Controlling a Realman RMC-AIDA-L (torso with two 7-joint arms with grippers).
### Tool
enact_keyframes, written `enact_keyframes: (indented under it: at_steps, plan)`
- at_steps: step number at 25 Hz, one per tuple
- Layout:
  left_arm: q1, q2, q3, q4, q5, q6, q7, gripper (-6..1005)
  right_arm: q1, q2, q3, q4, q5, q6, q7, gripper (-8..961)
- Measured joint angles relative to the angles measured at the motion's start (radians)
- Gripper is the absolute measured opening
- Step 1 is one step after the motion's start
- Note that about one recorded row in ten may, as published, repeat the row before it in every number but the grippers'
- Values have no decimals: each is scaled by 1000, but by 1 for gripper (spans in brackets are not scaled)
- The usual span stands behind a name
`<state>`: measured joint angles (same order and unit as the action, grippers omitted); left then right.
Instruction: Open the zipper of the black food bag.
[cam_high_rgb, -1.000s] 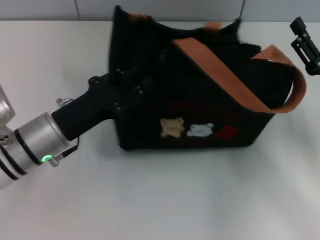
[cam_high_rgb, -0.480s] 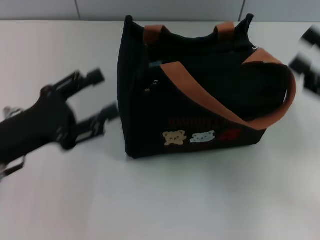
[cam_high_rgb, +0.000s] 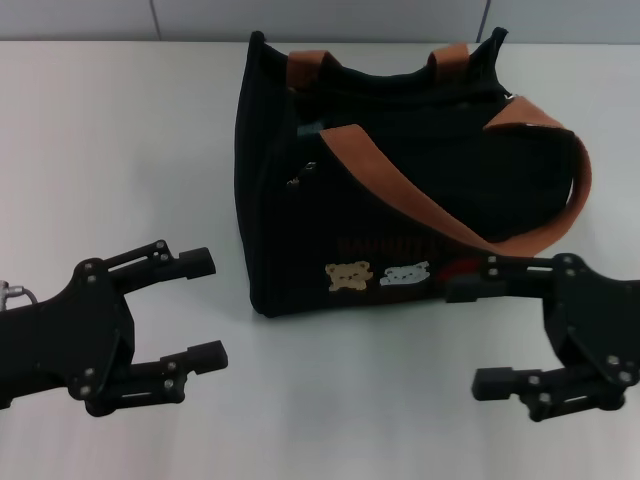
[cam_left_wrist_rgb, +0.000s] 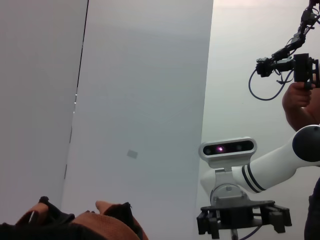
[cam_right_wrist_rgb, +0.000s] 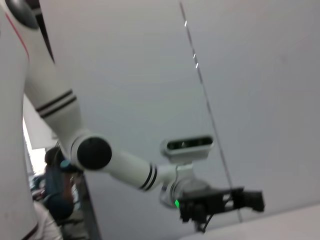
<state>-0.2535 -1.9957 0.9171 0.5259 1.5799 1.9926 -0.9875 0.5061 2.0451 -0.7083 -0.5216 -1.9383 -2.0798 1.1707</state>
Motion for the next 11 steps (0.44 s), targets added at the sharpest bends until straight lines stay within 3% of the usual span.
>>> enact_keyframes:
  at_steps: [4,11]
  plan:
    - [5,0,1,1,1,2,0,802,2,15,-4,-3,-7,16,1,799]
    - [9,0,3,1,2,6,0,802,-4,16,-1,-2,-8,18,1,799]
